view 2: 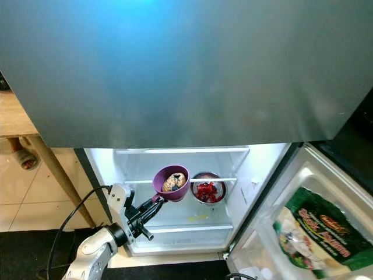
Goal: Restocking fridge
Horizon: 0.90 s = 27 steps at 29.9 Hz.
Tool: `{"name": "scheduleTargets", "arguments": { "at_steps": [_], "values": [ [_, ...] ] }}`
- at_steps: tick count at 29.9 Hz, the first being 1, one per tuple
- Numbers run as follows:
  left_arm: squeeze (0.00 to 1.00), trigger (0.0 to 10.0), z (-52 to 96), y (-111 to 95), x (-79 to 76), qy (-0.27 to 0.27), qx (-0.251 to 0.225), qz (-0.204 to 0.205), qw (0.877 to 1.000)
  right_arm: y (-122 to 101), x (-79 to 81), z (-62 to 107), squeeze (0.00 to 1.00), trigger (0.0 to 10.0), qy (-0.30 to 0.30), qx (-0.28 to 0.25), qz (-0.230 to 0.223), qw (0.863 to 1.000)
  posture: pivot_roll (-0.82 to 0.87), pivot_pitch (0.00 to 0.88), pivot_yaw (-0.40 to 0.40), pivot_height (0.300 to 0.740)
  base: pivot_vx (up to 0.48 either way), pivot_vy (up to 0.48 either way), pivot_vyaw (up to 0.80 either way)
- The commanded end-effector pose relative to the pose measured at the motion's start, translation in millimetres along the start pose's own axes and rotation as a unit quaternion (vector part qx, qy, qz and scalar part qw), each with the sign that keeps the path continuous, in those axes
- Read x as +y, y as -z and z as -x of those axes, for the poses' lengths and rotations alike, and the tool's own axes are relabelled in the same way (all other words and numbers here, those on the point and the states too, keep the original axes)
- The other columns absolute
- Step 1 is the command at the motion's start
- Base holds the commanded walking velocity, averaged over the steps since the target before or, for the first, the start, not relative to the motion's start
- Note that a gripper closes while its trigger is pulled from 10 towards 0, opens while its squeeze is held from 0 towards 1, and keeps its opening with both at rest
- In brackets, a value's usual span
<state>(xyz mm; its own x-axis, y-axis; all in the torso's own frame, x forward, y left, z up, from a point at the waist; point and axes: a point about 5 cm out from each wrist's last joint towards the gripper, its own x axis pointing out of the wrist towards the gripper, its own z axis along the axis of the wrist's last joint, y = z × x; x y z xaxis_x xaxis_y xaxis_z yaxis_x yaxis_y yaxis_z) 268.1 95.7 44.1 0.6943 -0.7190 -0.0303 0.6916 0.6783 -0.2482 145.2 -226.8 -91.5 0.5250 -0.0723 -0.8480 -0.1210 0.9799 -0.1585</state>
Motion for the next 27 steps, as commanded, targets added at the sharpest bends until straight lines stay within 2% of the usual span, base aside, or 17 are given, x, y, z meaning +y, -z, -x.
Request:
{"name": "scheduleTargets", "arguments": {
  "at_steps": [1,7,9,10,12,15,17,20,24,27],
  "values": [
    [0.0,10.0,-0.5,-3.8,-3.0,0.012,-0.01,-0.001,1.0,-2.2,0.4,-0.1,0.0,10.0,-0.003,-0.009,-0.004,1.0,-0.08,0.111,0.007,0.74,0.0,0.0,0.0],
    [0.0,10.0,0.8,-3.7,-2.0,0.02,-0.001,-0.008,1.0,-28.6,8.3,-4.2,0.0,10.0,-0.029,-0.06,-0.004,0.998,-0.08,0.144,0.011,0.74,0.0,0.0,0.0],
    [0.0,10.0,-0.5,-4.6,-2.3,0.026,0.0,-0.01,1.0,-35.5,10.1,-4.9,0.0,10.0,-0.033,-0.073,-0.004,0.997,-0.08,0.155,0.013,0.74,0.0,0.0,0.0],
    [0.0,10.0,-4.9,-7.1,-3.8,0.038,0.0,-0.015,0.999,-46.1,13.4,-5.9,0.0,10.0,-0.041,-0.092,-0.005,0.995,-0.08,0.171,0.02,0.74,0.0,0.0,0.0],
    [0.0,10.0,-4.9,-7.1,-3.8,0.038,0.0,-0.015,0.999,-46.1,13.4,-5.9,0.0,10.0,-0.041,-0.092,-0.005,0.995,-0.08,0.171,0.02,0.74,0.0,0.0,0.0],
    [0.0,10.0,-15.8,-14.8,-4.6,0.049,-0.001,-0.031,0.998,-67.1,21.3,-7.1,0.0,10.0,-0.057,-0.128,-0.005,0.99,-0.09,0.194,0.03,0.74,0.0,0.0,0.0],
    [0.0,10.0,-15.8,-14.8,-4.6,0.049,-0.001,-0.031,0.998,-67.1,21.3,-7.1,0.0,10.0,-0.057,-0.128,-0.005,0.99,-0.09,0.194,0.03,0.74,0.0,0.0,0.0],
    [0.0,10.0,-34.4,-34.8,2.7,0.021,-0.016,-0.083,0.996,-98.3,29.8,-6.6,0.0,10.0,-0.074,-0.179,-0.006,0.981,-0.09,0.211,0.04,0.74,0.0,0.0,0.0],
    [0.0,10.0,-38.9,-40.1,3.9,0.013,-0.022,-0.095,0.995,-105.3,30.6,-6.4,0.0,10.0,-0.076,-0.188,-0.007,0.979,-0.09,0.211,0.04,0.74,0.0,0.0,0.0],
    [0.0,10.0,-48.7,-50.4,2.1,0.006,-0.037,-0.111,0.993,-124.8,31.9,-5.1,0.0,10.0,-0.078,-0.213,-0.014,0.974,-0.1,0.214,0.046,0.725,0.0,0.0,0.0]
  ]
}}
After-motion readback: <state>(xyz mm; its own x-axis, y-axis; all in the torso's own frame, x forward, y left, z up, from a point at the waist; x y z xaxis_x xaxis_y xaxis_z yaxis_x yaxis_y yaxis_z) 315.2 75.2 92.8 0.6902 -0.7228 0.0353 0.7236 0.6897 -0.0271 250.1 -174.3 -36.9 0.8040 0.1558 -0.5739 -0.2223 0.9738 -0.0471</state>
